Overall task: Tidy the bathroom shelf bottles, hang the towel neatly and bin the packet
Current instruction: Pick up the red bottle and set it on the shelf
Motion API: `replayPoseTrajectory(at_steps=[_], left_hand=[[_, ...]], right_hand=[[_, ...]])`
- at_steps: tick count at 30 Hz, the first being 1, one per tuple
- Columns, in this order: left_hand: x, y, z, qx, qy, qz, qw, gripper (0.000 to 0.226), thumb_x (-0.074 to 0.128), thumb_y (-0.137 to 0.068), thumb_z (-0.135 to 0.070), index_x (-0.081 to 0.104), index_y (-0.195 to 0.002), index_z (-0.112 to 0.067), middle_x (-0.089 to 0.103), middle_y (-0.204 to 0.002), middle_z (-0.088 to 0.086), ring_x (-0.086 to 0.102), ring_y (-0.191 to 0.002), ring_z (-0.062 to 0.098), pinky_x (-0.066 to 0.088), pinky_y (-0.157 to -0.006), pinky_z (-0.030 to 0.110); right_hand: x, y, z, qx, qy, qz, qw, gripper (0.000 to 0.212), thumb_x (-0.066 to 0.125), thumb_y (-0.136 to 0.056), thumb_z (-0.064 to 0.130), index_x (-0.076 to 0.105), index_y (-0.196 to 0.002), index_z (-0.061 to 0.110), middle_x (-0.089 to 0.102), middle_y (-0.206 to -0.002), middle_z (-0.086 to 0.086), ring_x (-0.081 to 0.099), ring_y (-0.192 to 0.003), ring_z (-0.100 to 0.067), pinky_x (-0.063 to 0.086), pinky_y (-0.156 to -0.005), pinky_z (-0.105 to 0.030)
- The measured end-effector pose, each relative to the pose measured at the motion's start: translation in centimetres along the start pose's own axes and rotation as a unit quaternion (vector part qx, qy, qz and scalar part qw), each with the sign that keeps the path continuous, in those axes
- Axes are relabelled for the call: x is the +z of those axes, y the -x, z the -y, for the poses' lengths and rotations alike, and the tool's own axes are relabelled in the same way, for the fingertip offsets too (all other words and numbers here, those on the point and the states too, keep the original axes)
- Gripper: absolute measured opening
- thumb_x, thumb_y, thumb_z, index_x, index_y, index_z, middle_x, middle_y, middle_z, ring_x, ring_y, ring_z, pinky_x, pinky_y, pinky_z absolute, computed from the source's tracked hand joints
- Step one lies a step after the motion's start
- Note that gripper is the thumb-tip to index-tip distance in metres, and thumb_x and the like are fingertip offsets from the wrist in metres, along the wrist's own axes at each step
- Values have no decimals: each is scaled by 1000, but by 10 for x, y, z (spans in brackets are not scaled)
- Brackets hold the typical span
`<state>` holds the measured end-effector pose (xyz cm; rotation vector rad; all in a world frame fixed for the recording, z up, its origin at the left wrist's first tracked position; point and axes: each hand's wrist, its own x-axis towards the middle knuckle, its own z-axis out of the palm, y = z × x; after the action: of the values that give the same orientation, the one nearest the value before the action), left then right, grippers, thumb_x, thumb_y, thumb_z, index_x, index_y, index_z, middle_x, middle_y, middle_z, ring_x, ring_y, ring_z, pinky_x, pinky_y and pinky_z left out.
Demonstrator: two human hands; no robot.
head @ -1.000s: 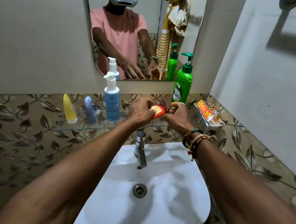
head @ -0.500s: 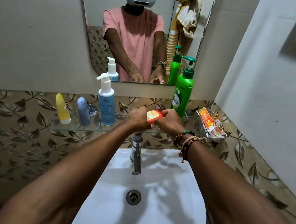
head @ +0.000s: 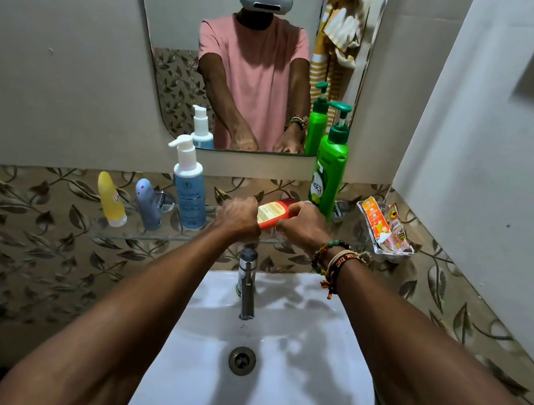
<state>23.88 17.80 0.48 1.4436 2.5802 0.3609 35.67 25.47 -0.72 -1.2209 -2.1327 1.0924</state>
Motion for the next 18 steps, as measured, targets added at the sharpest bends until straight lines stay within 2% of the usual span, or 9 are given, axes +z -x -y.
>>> replayPoseTrajectory(at_steps=[3, 6, 8, 12, 16, 18], left_hand=[[0, 2, 2, 0, -10, 7, 1000, 56, 73, -83, -29, 46, -129, -12, 55, -124, 14, 50, -117, 30, 47, -99, 43], [1, 4, 4, -1, -19, 7, 1000, 57, 71, -85, -27, 43, -133, -12, 54, -126, 15, 49, -119, 32, 45, -101, 46], [0, 7, 6, -5, -4, 6, 1000, 56, 69, -86, -24, 42, -133, -12, 53, -127, 16, 48, -120, 32, 44, -102, 47], [-6, 13, 10, -6, 46, -4, 999, 54, 69, -86, -22, 42, -131, -12, 52, -129, 15, 47, -120, 32, 45, -100, 46], [-13, 21, 15, 5, 129, -26, 991, 56, 72, -83, -23, 44, -130, -14, 53, -127, 13, 49, -116, 30, 47, -95, 42], [-18, 26, 17, 7, 195, -33, 980, 62, 73, -82, -22, 41, -135, -16, 52, -129, 13, 50, -116, 30, 48, -92, 41]], right_hand=[[0, 0, 1, 1, 3, 4, 1000, 18, 77, -75, 12, 67, -89, 17, 68, -88, -1, 66, -82, -17, 58, -66, -27], [1, 1, 3, -2, -3, 10, 1000, 25, 75, -76, 11, 68, -100, 12, 69, -99, -7, 67, -91, -21, 55, -63, -24], [3, 4, 6, -3, -13, 13, 1000, 25, 74, -77, 10, 68, -101, 12, 70, -99, -7, 68, -90, -22, 59, -67, -29], [8, 9, 14, -12, -49, -21, 999, 37, 75, -74, 9, 59, -108, 11, 69, -106, -8, 67, -95, -23, 58, -84, -39], [10, 13, 29, -25, -105, -86, 990, 54, 75, -77, 17, 49, -124, 13, 66, -111, -9, 64, -99, -24, 54, -88, -37], [9, 15, 38, -26, -124, -94, 987, 55, 76, -78, 25, 48, -125, 13, 66, -111, -10, 65, -99, -26, 54, -89, -43]])
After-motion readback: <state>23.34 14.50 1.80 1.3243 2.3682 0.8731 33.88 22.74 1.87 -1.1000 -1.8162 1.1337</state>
